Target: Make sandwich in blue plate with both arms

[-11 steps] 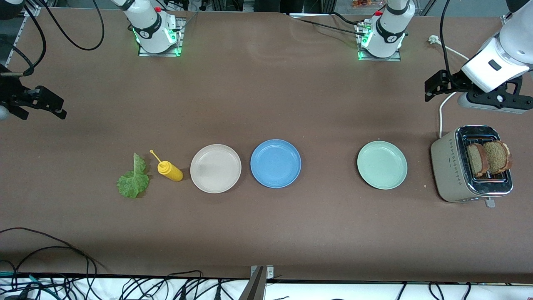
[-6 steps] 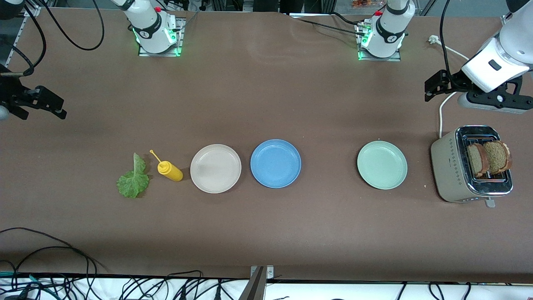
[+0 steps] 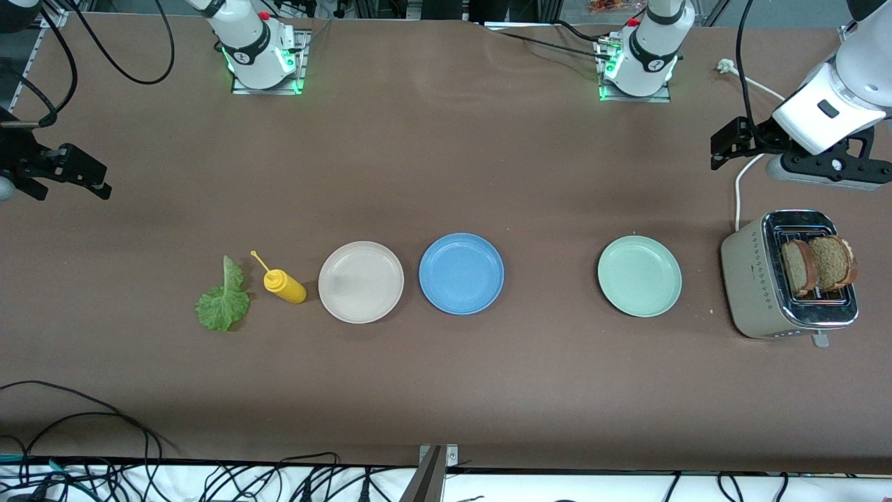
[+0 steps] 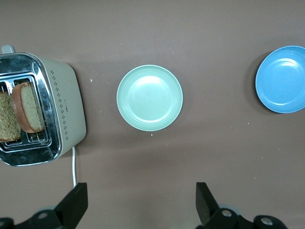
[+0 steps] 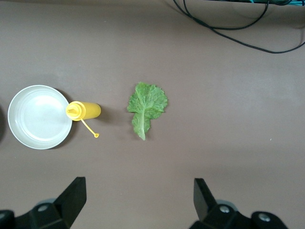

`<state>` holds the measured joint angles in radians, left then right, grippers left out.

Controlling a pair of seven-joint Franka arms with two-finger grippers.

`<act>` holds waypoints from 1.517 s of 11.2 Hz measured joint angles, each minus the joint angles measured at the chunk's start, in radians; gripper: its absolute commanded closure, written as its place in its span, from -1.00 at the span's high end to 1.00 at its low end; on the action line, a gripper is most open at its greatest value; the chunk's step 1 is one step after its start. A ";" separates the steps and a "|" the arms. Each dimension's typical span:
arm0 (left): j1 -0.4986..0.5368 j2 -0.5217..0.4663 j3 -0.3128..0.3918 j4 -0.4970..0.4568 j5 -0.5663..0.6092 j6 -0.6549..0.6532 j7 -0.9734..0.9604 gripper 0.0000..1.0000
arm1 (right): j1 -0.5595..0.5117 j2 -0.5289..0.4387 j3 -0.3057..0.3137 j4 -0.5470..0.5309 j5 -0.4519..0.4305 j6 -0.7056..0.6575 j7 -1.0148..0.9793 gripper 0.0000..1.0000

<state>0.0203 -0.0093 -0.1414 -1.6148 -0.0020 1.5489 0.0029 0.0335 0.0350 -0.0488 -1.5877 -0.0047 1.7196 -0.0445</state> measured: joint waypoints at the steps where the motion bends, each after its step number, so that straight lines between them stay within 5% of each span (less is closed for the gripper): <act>1: 0.000 0.000 0.000 0.000 0.000 0.000 0.000 1.00 | 0.000 0.000 0.000 0.000 0.000 0.000 0.000 1.00; 17: 0.000 0.000 0.000 0.000 0.000 -0.017 0.000 1.00 | 0.000 0.000 0.000 0.000 0.000 0.000 0.000 1.00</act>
